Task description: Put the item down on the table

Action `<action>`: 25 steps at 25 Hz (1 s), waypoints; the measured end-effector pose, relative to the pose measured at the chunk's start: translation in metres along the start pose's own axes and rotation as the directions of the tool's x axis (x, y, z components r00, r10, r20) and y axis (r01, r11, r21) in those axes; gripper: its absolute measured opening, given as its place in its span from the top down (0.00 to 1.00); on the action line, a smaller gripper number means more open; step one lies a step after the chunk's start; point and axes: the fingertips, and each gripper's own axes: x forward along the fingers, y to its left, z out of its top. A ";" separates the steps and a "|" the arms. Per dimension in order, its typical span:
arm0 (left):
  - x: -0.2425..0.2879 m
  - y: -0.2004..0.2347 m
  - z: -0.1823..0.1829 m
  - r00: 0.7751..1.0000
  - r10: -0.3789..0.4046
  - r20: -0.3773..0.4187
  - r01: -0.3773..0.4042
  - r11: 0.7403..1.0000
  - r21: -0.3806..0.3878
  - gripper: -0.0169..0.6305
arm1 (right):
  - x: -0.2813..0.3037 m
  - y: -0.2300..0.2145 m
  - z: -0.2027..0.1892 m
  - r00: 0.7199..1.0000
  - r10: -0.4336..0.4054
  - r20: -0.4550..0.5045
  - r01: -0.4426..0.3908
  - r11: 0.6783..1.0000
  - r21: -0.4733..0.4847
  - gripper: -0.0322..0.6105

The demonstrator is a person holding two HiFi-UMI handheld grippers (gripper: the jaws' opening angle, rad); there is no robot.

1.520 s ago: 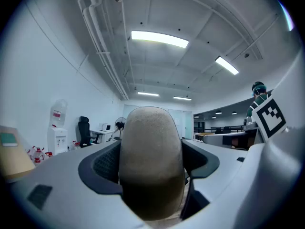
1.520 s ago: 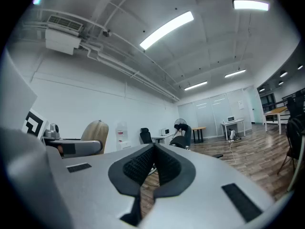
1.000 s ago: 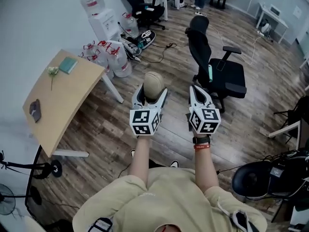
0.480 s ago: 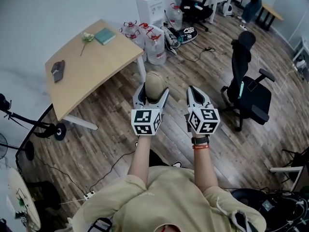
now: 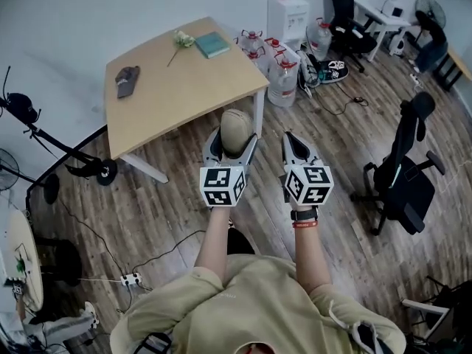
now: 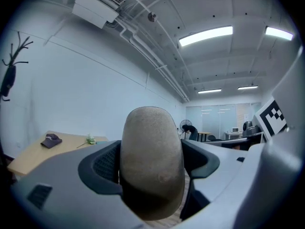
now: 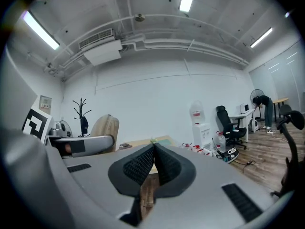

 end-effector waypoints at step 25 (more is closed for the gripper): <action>-0.007 0.372 0.031 0.948 0.318 0.005 -0.318 0.948 0.013 0.40 | 0.311 0.251 -0.004 0.938 0.342 -0.062 -0.343 0.939 -0.016 0.93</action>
